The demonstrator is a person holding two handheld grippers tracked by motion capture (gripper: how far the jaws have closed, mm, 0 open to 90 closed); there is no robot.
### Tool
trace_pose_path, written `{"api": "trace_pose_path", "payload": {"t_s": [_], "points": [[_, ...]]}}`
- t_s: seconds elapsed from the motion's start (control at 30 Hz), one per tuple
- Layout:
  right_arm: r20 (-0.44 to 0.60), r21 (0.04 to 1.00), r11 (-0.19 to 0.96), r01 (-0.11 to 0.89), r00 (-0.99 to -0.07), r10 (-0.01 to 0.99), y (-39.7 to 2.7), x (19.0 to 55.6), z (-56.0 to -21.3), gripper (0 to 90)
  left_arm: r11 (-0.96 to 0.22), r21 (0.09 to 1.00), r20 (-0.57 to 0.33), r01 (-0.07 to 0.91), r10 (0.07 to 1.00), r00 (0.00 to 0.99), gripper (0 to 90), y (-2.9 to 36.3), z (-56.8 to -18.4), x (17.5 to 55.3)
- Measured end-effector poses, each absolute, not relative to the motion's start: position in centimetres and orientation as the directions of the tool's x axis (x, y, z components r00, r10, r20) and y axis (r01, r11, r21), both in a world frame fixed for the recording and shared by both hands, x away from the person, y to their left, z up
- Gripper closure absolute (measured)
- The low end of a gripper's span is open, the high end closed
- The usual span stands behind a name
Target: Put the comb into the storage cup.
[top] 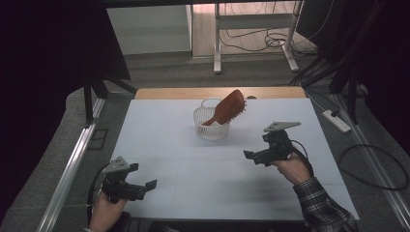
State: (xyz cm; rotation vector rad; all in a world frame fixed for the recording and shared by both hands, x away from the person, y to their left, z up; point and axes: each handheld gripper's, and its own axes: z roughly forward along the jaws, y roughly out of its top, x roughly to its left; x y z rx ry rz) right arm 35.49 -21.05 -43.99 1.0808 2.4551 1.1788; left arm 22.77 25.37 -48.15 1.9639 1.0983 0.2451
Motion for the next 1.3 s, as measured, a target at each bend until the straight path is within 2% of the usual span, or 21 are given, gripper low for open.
{"api": "trace_pose_path", "payload": {"t_s": [1.3], "points": [[0.114, 0.746, 0.396, 0.535, -0.689, 0.716, -23.9, 33.0, -44.0, 0.0, -0.249, 0.751, -0.223, 0.611, 0.776, 0.591, 0.5, 25.4, -48.2, 22.8]]}}
